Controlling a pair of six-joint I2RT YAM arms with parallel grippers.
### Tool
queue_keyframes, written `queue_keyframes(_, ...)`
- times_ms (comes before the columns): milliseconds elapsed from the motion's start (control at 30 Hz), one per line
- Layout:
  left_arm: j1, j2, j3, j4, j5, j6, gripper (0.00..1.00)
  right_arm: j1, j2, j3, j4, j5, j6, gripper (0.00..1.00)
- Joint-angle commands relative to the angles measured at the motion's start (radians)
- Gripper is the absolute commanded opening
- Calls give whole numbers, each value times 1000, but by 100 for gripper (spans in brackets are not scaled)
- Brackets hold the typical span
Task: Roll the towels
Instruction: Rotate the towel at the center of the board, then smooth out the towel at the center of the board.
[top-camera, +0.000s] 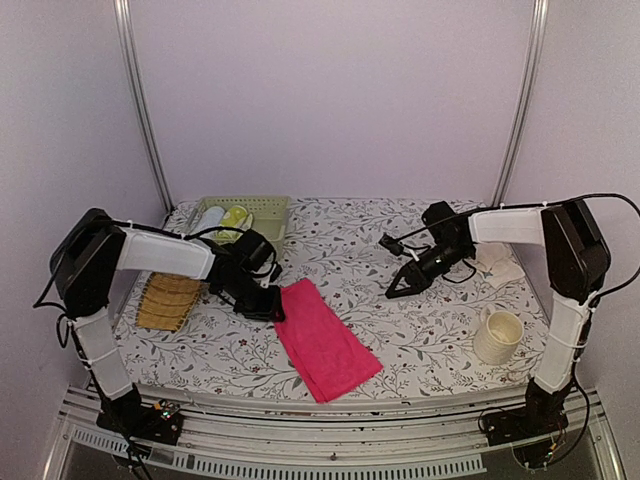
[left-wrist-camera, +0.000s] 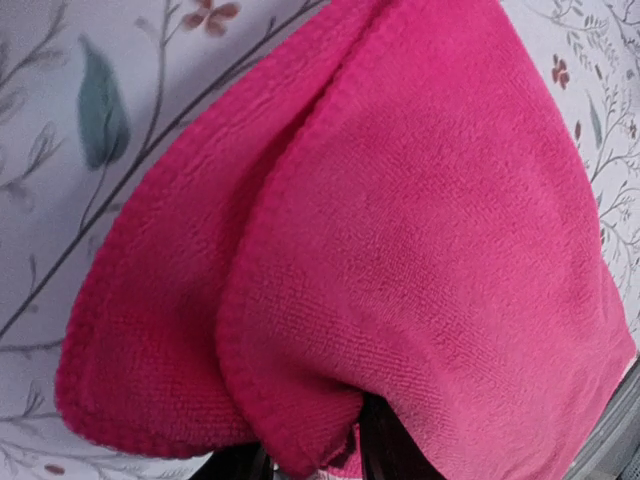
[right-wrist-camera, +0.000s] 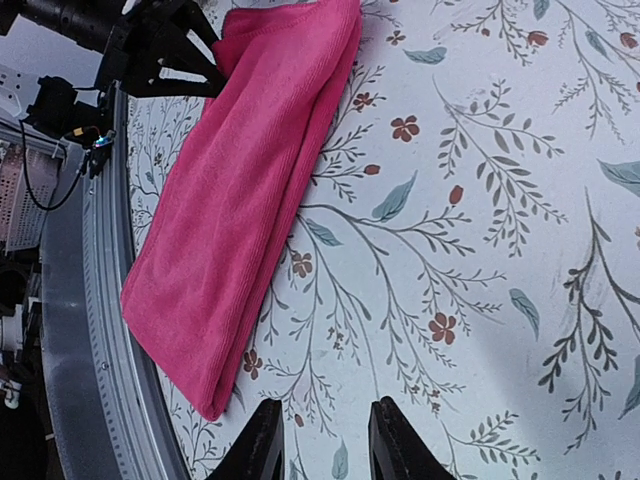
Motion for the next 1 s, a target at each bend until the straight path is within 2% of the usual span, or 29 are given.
queue_keyframes(0,-19,179,219,50,59,73,31,-26,-15,-10,37,45,-3,32)
queue_keyframes(167,-18,402,545,-42,53,160,31,-38,-29,-10,37,55,3,32)
queue_keyframes(267,-16,412,590,-72,19,181,32,-40,-51,-14,36,63,5,32)
queue_keyframes(400,-17,289,490,-42,-38,172,34,-42,-82,-2,28,62,-2,32)
queue_keyframes(533,-25,74,331,9,-82,151,37,-39,-76,53,4,39,7,32)
queue_keyframes(667,-67,-73,163,111,-39,149,34,-25,-9,187,-63,2,11,32)
queue_keyframes(800,-129,-143,25,215,18,130,30,11,97,333,-124,-18,52,31)
queue_keyframes(967,-227,-136,-77,314,35,114,27,84,200,464,-159,-10,94,30)
